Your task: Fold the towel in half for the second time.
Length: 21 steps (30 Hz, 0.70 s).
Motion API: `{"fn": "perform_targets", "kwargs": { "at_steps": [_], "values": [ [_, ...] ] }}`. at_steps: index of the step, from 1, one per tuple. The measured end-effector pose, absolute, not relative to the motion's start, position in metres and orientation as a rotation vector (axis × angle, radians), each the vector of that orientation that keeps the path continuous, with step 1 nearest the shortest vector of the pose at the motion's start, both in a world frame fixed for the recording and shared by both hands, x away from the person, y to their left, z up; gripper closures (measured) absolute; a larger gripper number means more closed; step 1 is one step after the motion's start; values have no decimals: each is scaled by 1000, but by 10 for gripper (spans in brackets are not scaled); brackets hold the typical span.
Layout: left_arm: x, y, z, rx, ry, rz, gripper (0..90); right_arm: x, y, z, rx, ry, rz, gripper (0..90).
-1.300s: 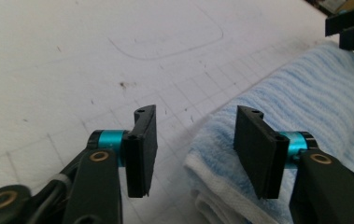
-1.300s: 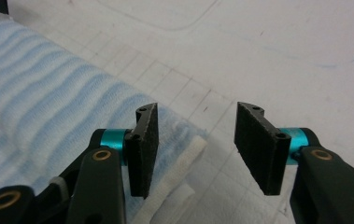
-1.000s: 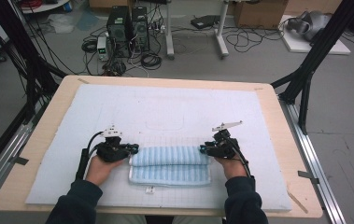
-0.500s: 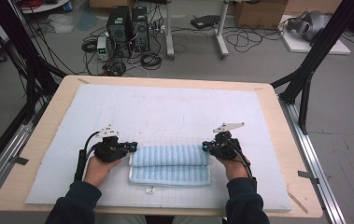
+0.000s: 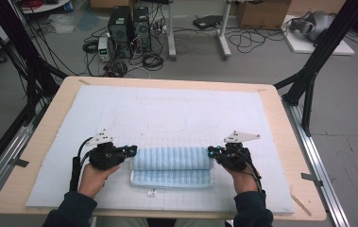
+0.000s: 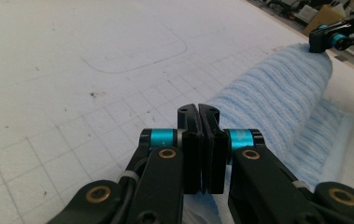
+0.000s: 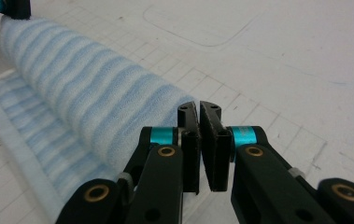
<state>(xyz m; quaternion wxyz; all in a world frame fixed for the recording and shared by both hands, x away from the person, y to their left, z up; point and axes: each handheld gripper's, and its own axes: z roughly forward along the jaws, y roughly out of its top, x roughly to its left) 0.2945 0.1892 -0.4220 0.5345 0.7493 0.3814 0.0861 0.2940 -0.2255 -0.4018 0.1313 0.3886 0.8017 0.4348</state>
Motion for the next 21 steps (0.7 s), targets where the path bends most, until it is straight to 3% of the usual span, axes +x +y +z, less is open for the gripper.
{"fn": "perform_targets", "kwargs": {
  "at_steps": [21],
  "values": [
    [245,196,-433,1794,848,131,860,235,-238,-417,1078,2331,1331,841]
  ]
}}
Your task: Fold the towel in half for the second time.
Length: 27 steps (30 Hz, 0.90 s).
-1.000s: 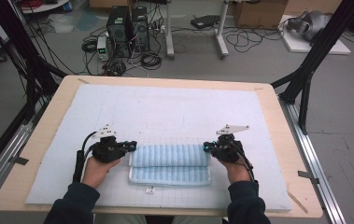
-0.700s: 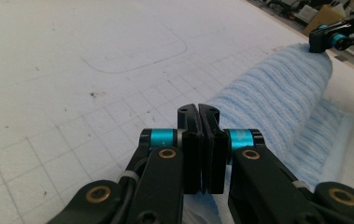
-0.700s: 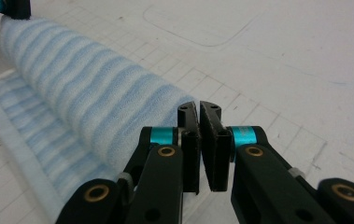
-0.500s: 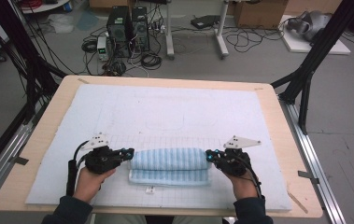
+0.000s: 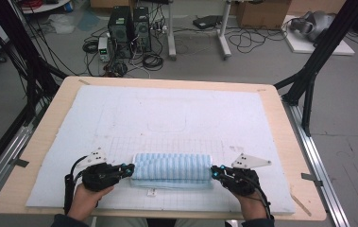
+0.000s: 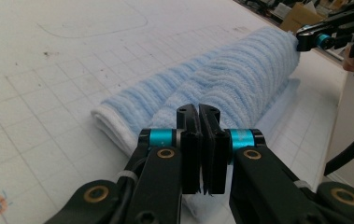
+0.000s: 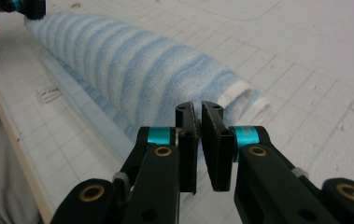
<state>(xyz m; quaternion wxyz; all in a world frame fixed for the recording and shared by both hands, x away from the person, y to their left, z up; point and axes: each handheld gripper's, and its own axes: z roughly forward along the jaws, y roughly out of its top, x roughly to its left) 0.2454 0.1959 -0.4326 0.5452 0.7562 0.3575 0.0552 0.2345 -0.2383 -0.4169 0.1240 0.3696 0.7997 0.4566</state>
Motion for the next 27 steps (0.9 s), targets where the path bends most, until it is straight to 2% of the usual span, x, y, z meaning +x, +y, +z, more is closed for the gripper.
{"fn": "perform_targets", "kwargs": {
  "at_steps": [4,8,11,13,27],
  "values": [
    [242,200,-431,1782,850,131,779,227,-242,-421,1075,2347,1341,799],
    [241,207,-427,1732,881,149,603,219,-247,-419,1063,2350,1387,756],
    [244,211,-425,1712,916,168,537,219,-250,-414,1083,2301,1439,685],
    [246,209,-426,1712,924,169,526,221,-249,-412,1086,2279,1447,644],
    [274,196,-440,1768,1039,165,521,256,-240,-425,1295,2240,1235,535]
  ]
}}
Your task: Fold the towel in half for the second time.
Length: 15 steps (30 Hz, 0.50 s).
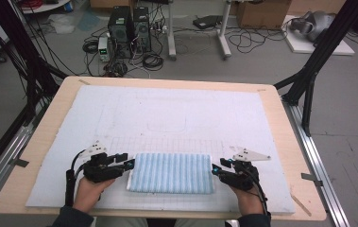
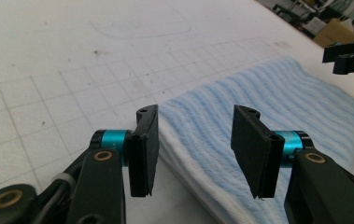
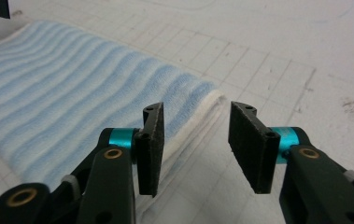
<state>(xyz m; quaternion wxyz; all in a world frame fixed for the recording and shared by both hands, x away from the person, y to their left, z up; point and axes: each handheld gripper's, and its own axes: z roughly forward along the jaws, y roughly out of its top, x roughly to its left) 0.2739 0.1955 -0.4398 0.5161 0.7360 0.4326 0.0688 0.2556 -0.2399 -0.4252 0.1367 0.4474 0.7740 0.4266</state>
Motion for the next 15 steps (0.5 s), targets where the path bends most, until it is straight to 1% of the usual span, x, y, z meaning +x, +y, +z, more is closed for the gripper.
{"fn": "perform_targets", "kwargs": {
  "at_steps": [2,5,6,7,8,9,10,11,15],
  "values": [
    [277,191,-443,1803,1055,157,522,260,-235,-428,1297,2270,1221,515],
    [278,185,-448,1863,1060,141,556,264,-226,-433,1310,2315,1181,523],
    [277,182,-449,1884,1061,140,588,265,-224,-434,1320,2328,1166,545],
    [277,180,-451,1907,1061,141,620,266,-223,-436,1323,2351,1148,603],
    [276,179,-451,1910,1048,137,671,266,-221,-438,1315,2373,1140,660],
    [275,179,-451,1914,1035,140,752,265,-221,-439,1300,2379,1146,719],
    [274,178,-450,1916,1025,153,805,264,-220,-439,1293,2375,1143,777],
    [274,177,-449,1920,1021,161,827,262,-219,-438,1259,2369,1138,825],
    [272,178,-447,1893,1014,170,837,259,-218,-435,1215,2353,1121,849]
  ]
}}
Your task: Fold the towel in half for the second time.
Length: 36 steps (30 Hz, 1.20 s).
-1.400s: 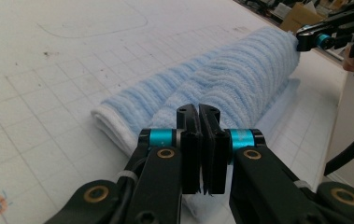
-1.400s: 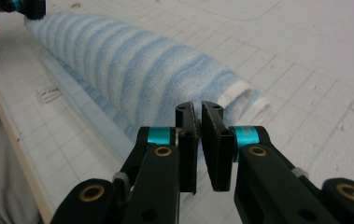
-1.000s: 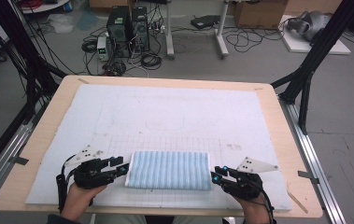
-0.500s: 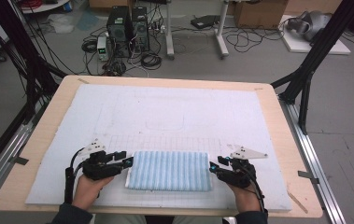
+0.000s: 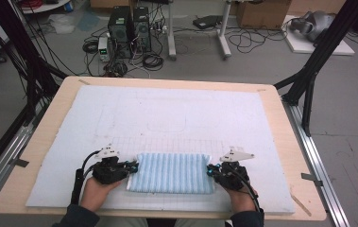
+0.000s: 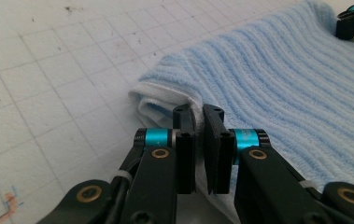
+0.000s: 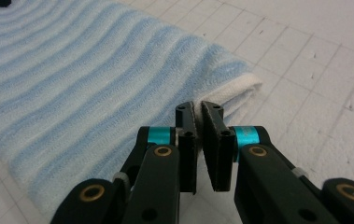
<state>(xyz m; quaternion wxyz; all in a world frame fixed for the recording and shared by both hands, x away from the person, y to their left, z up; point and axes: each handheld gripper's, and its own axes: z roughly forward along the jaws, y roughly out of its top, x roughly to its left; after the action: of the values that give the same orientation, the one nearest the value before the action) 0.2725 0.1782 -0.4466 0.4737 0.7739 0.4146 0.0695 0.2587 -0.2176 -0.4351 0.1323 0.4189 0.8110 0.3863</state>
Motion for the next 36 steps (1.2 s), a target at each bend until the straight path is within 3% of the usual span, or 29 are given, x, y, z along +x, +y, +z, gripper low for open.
{"fn": "perform_targets", "kwargs": {
  "at_steps": [17,22,24,27,29,36],
  "values": [
    [290,187,-435,1741,1090,70,836,267,-222,-423,1251,2272,1210,852],
    [296,184,-439,1750,1118,131,817,282,-219,-428,1311,2263,1183,841],
    [295,184,-440,1755,1122,156,768,286,-218,-429,1314,2260,1180,784],
    [292,188,-437,1737,1126,182,578,284,-218,-428,1330,2249,1196,676],
    [288,191,-435,1733,1119,185,526,279,-220,-426,1319,2239,1203,642],
    [268,196,-440,1767,1053,146,574,253,-227,-424,1256,2275,1223,617]
  ]
}}
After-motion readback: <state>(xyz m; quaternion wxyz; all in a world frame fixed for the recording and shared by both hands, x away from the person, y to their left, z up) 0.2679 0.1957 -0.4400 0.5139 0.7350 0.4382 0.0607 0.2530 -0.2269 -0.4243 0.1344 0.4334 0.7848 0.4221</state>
